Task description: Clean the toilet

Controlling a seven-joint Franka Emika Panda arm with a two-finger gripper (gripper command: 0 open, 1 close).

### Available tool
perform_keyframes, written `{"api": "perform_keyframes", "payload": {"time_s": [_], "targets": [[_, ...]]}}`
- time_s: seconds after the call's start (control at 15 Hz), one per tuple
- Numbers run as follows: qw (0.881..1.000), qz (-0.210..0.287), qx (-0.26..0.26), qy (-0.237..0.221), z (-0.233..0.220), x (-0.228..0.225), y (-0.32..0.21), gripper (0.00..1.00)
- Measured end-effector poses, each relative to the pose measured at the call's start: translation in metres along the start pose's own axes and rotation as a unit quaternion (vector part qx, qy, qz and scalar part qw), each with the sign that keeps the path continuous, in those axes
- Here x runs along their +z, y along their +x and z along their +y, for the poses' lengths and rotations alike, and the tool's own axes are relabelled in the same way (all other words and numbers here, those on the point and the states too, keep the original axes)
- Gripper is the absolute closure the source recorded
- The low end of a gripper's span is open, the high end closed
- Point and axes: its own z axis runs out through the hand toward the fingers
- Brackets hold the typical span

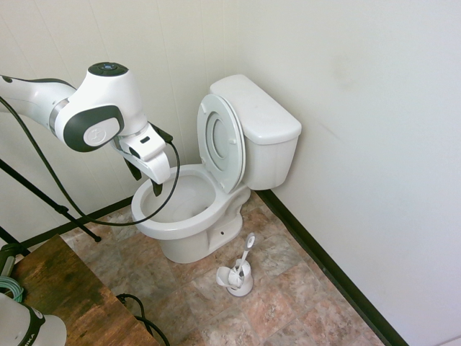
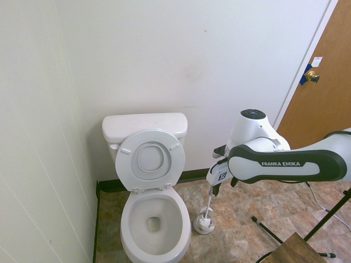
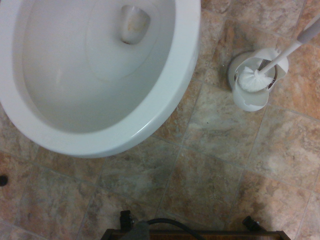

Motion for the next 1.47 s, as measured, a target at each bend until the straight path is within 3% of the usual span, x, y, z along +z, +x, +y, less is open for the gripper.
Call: {"api": "perform_keyframes", "payload": {"time_s": [0.2, 0.47, 0.8, 1.47], "targets": [[1.000, 0.009, 0.015, 0.007, -0.002, 0.001, 0.009, 0.00], [0.995, 0.029, 0.089, 0.020, -0.013, 0.019, 0.059, 0.00], [0.977, 0.050, 0.206, -0.002, -0.025, 0.095, 0.129, 0.00], [0.957, -0.003, 0.286, -0.051, -0.029, 0.232, 0.251, 0.00]]}}
